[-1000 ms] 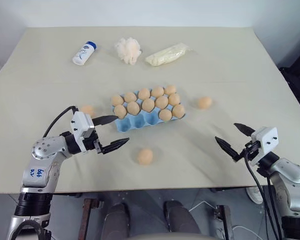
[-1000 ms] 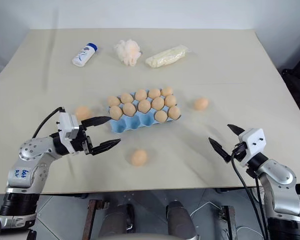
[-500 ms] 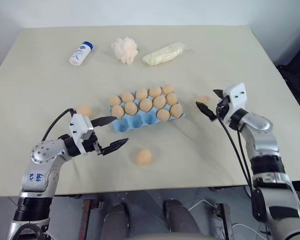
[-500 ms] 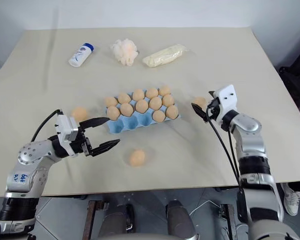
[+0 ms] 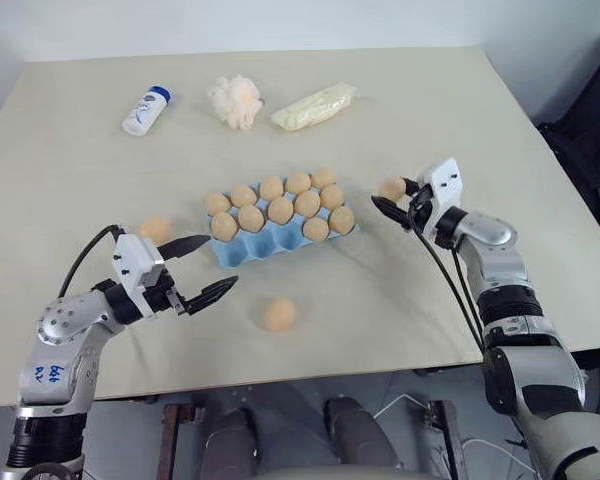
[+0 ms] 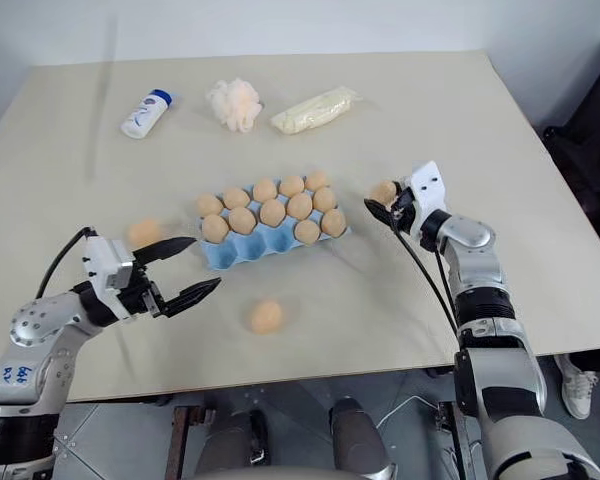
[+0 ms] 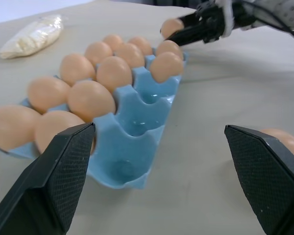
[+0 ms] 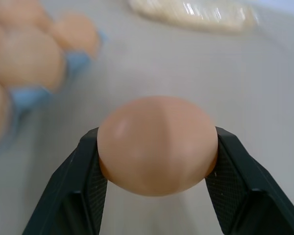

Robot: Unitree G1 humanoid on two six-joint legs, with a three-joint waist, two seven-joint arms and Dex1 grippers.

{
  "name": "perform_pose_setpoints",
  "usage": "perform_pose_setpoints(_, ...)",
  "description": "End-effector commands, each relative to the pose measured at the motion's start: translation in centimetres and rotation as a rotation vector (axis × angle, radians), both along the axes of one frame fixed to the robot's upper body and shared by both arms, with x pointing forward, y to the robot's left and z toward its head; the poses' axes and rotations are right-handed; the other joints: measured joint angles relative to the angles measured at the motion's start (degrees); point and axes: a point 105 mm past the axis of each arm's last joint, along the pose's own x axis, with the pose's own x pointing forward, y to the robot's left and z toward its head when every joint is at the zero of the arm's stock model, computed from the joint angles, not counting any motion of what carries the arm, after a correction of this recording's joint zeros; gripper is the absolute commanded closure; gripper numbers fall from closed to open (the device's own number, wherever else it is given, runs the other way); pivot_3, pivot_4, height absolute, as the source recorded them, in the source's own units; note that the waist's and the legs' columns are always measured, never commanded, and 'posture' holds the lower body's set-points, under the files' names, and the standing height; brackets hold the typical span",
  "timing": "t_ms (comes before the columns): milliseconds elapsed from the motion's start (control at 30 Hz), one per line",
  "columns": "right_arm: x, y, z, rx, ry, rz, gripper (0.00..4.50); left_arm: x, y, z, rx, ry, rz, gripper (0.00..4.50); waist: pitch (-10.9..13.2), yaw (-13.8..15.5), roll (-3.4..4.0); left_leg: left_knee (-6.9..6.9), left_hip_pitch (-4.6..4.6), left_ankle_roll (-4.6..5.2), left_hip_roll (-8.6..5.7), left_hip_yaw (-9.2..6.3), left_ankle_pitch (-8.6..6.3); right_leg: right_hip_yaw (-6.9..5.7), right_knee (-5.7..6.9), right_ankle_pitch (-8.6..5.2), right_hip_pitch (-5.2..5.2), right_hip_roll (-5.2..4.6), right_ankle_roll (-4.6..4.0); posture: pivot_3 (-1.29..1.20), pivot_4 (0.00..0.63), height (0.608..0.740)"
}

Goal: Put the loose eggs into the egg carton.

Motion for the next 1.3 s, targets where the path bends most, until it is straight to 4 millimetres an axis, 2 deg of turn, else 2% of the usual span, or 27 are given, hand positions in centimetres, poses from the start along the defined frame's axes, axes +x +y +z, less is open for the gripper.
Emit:
perform_pose_setpoints(33,-2.4,4.2,3.2,0.014,-0.087,0.189,2.09,-0.5,1.0,0.5,0.013,-0.027,0.026,0.00,0.00,-0.15,0.00,-0.01,0.00,0.00,0.02,-0.01,0.00,0.00,0.01,0.00,0.00,0.01,0.00,0.00,0.150,0.740)
perform_pose_setpoints(133,-4.7,8.2,3.2,-0.021,-0.065,0.334,2.09,-0.6,1.5,0.2,0.017,-0.012,0.040,0.00,0.00,-0.13,0.00,-0.03,0.00,-0.03,0.08,-0.09,0.01,-0.05,0.08,0.00,-0.03,0.08,-0.01,0.00,0.150,0.740)
perform_pose_setpoints(267,-6.5,11.9,2.1,-0.097,-0.046,0.447,2.09,-0.5,1.5,0.0,0.015,-0.003,0.035,0.00,0.00,-0.02,-0.01,-0.03,-0.01,-0.06,0.06,-0.12,0.03,-0.09,0.08,0.01,-0.03,0.07,-0.02,0.00,0.150,0.740)
perform_pose_setpoints(400,-6.3,14.1,1.2,-0.120,-0.036,0.455,2.09,-0.2,1.2,0.0,0.015,0.001,0.019,0.00,-0.03,0.19,-0.07,0.00,-0.04,-0.05,0.01,-0.12,0.02,-0.12,0.04,0.01,-0.01,0.02,-0.02,0.00,0.150,0.740)
perform_pose_setpoints(533,-7.0,15.3,0.4,-0.126,-0.020,0.503,2.09,-0.2,1.0,0.0,0.012,0.005,0.014,0.00,-0.03,0.08,-0.07,-0.04,-0.05,-0.05,0.01,-0.12,0.02,-0.13,0.04,0.01,-0.04,0.03,-0.02,0.00,0.150,0.740)
perform_pose_setpoints(567,-7.0,15.4,0.4,-0.117,-0.013,0.503,1.42,-0.3,1.0,-0.1,0.009,0.009,0.013,0.00,-0.03,0.06,-0.07,-0.04,-0.04,-0.05,0.02,-0.12,0.02,-0.13,0.04,0.01,-0.04,0.03,-0.02,0.00,0.150,0.740)
perform_pose_setpoints(633,-7.2,15.4,0.5,-0.116,-0.017,0.513,0.86,-0.3,1.0,-0.2,0.008,0.014,0.010,0.00,-0.03,0.03,-0.07,-0.09,-0.05,-0.05,0.03,-0.12,0.02,-0.14,0.04,0.01,-0.07,0.03,-0.02,0.00,0.150,0.740)
perform_pose_setpoints(700,-6.9,14.5,1.3,-0.114,-0.038,0.485,0.16,-0.3,0.9,-0.3,0.004,0.019,0.005,0.00,-0.03,-0.04,-0.07,-0.14,-0.05,-0.06,0.03,-0.12,0.02,-0.15,0.04,0.01,-0.11,0.03,-0.02,0.00,0.150,0.740)
perform_pose_setpoints(733,-6.8,13.9,1.5,-0.115,-0.046,0.471,0.02,-0.3,0.8,-0.3,0.003,0.020,0.003,0.00,-0.03,-0.03,-0.07,-0.15,-0.05,-0.06,0.04,-0.12,0.02,-0.15,0.04,0.01,-0.11,0.04,-0.02,0.00,0.150,0.740)
perform_pose_setpoints(833,-7.1,11.5,1.9,-0.121,-0.054,0.445,0.02,-0.2,0.7,-0.4,0.003,0.023,-0.004,0.00,-0.03,0.13,-0.08,-0.15,-0.06,-0.06,0.03,-0.12,0.02,-0.15,0.01,0.01,-0.11,0.02,-0.02,0.00,0.150,0.740)
perform_pose_setpoints(933,-8.4,8.7,1.9,-0.124,-0.064,0.447,0.02,-0.1,0.6,-0.3,0.000,0.023,-0.010,0.00,-0.04,1.24,-0.09,-0.16,-0.08,-0.06,0.02,-0.16,-0.02,-0.22,-0.09,0.01,-0.05,0.01,-0.02,0.00,0.150,0.740)
perform_pose_setpoints(1067,-11.4,4.3,1.6,-0.118,-0.098,0.477,0.02,-0.2,0.8,-0.5,0.016,0.032,-0.022,0.00,-0.03,1.77,-0.10,-0.20,-0.12,-0.06,0.01,-0.12,-0.07,-0.20,-0.28,0.01,-0.03,0.02,-0.02,0.00,0.150,0.740)
perform_pose_setpoints(1200,-14.9,0.4,-1.0,-0.196,-0.017,0.554,0.02,-0.9,1.9,-1.2,0.069,0.078,-0.045,0.00,-0.03,2.25,-0.11,-0.20,-0.12,-0.02,0.00,-0.08,-0.15,-0.17,-0.50,0.01,0.07,0.03,-0.02,0.00,0.150,0.740)
perform_pose_setpoints(1300,-15.9,-1.2,-2.2,-0.220,0.034,0.547,0.02,-1.6,2.6,-1.9,0.132,0.114,-0.075,0.00,-0.02,2.08,-0.11,-0.21,-0.09,-0.01,0.03,0.02,-0.15,-0.09,-0.70,0.01,0.16,0.07,-0.03,0.00,0.150,0.740)
